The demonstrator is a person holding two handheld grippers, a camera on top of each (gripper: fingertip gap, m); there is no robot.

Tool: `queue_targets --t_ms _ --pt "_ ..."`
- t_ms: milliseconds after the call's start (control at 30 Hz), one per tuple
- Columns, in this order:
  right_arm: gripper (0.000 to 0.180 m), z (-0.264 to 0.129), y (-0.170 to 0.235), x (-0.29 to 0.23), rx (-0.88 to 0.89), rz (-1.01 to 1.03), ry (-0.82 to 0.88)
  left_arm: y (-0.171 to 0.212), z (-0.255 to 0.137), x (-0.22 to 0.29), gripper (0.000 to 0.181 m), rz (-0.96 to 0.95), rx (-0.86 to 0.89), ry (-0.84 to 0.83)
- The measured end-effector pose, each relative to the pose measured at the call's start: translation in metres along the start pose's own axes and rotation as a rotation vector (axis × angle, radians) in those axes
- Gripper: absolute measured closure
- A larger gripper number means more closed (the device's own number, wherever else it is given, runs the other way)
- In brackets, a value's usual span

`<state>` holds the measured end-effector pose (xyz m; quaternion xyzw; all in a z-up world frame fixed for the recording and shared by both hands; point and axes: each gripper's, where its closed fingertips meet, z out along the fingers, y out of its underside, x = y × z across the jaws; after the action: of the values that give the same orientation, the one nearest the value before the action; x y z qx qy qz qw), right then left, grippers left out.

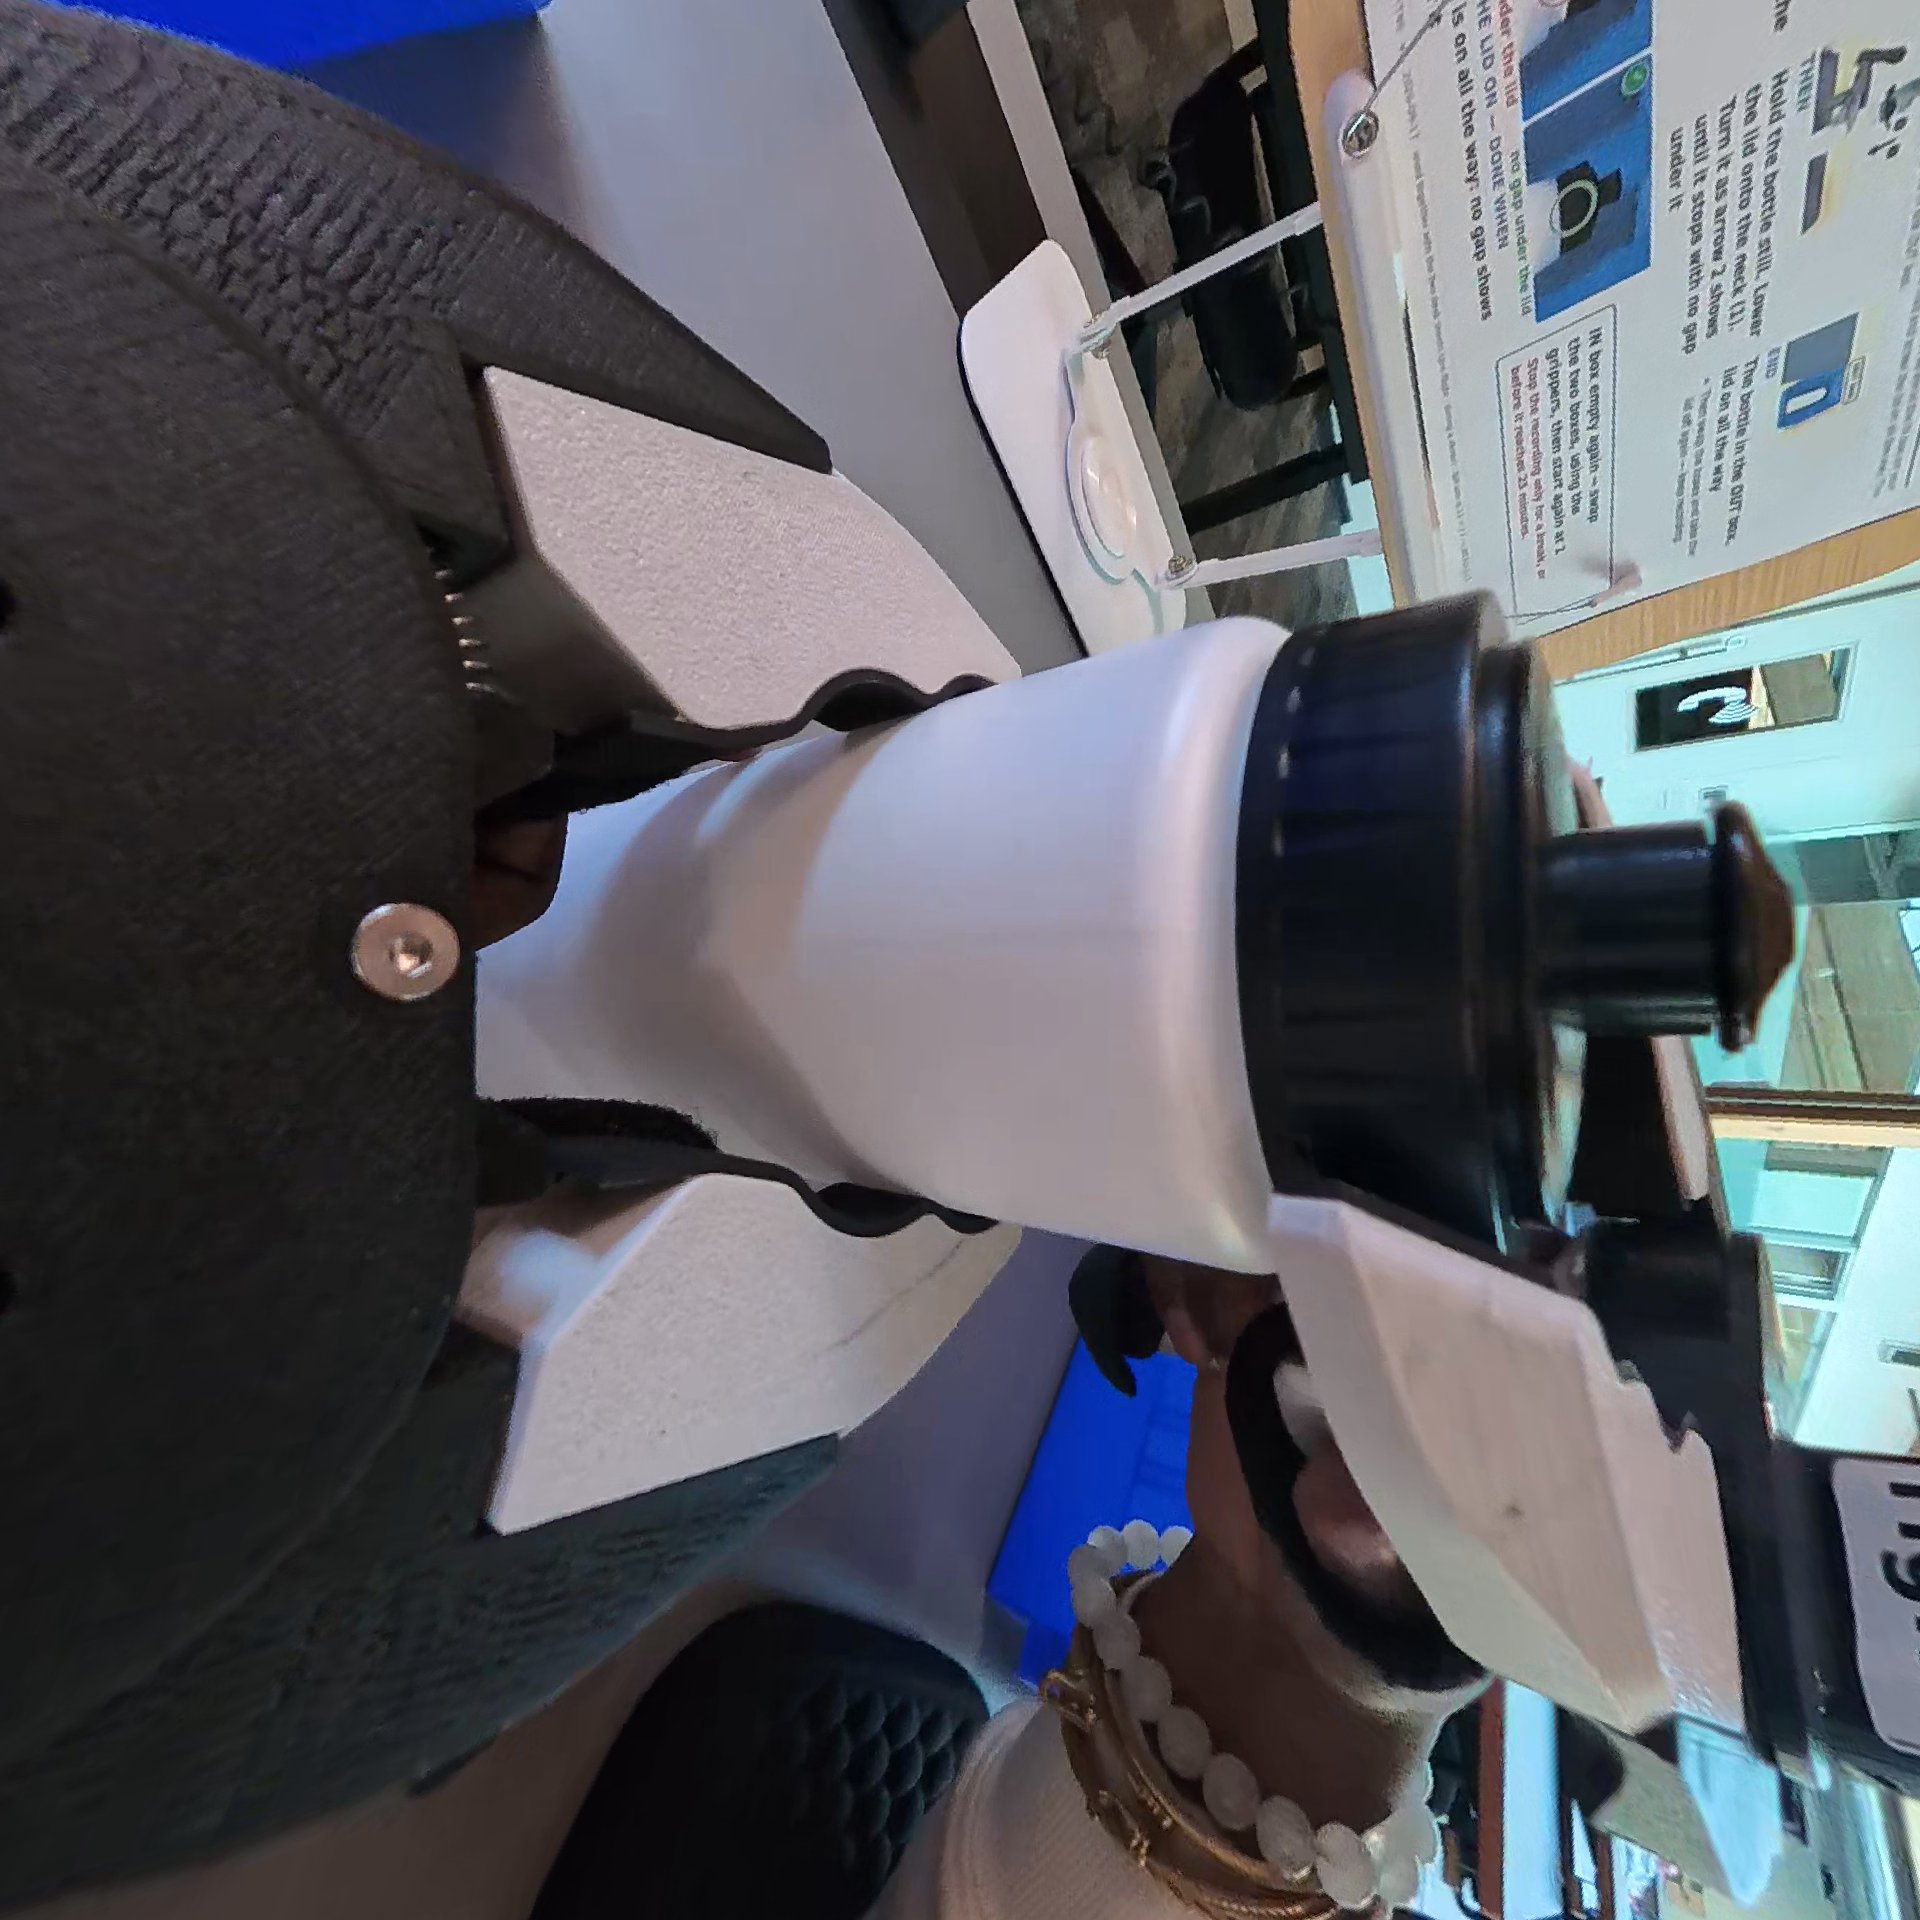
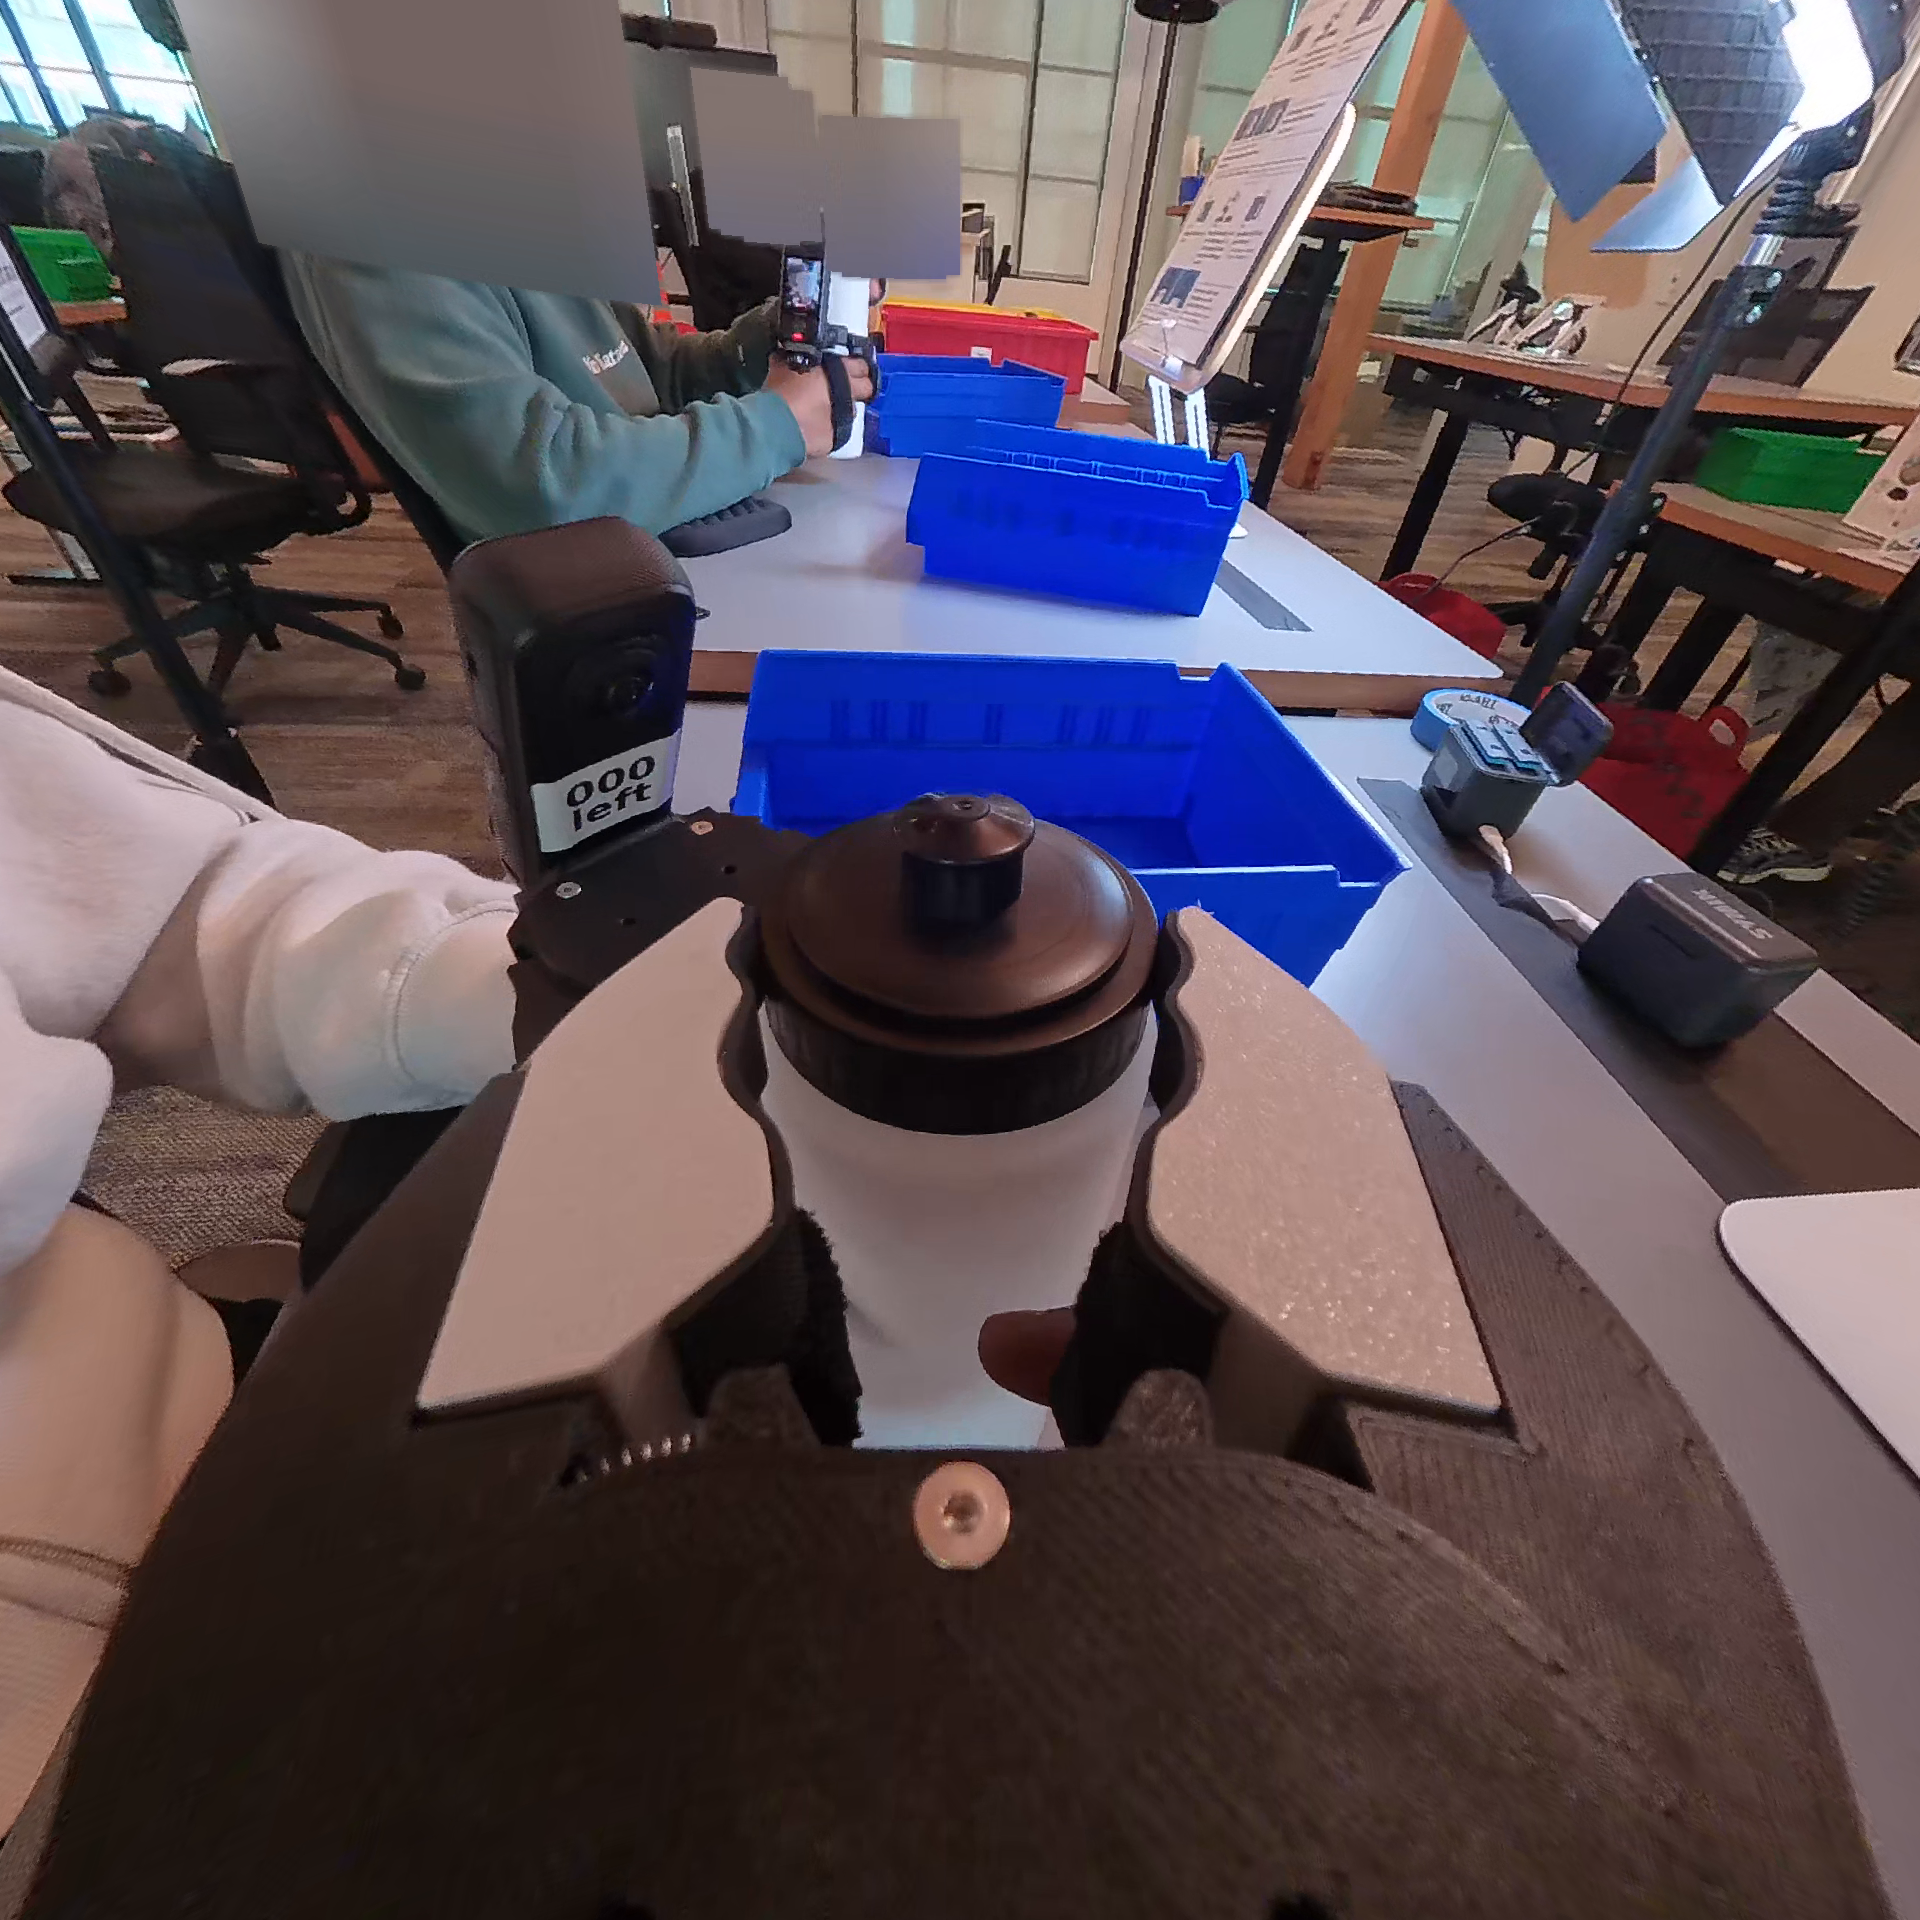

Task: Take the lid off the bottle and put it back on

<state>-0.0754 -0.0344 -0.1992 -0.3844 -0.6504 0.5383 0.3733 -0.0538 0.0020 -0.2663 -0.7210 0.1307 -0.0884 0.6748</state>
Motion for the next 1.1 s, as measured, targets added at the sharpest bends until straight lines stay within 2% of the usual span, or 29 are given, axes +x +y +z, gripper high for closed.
queue_targets --t_ms 100,200,600,733,867,1100 --pt "0.108 -0.005 0.001 -0.002 0.027 -0.031 -0.062 0.001 -0.001 0.006 0.093 -0.009 -0.018 0.08" --pt "0.107 -0.012 -0.01 -0.006 0.13 0.004 -0.144 0.0 -0.001 0.021 0.093 -0.056 -0.014 0.203" --pt "0.103 -0.011 -0.003 -0.02 0.042 -0.055 -0.191 0.0 -0.002 0.032 0.093 -0.016 -0.013 0.253" --pt "0.104 -0.008 -0.003 -0.015 0.018 -0.024 -0.137 -0.002 0.0 0.027 0.094 -0.051 0.006 0.199" --pt "0.104 0.0 -0.005 -0.017 0.02 -0.098 -0.078 -0.003 -0.001 0.022 0.094 -0.028 0.01 0.155" --pt "0.104 0.001 -0.005 -0.016 0.027 -0.106 -0.065 -0.003 -0.001 0.019 0.094 -0.027 0.007 0.117"
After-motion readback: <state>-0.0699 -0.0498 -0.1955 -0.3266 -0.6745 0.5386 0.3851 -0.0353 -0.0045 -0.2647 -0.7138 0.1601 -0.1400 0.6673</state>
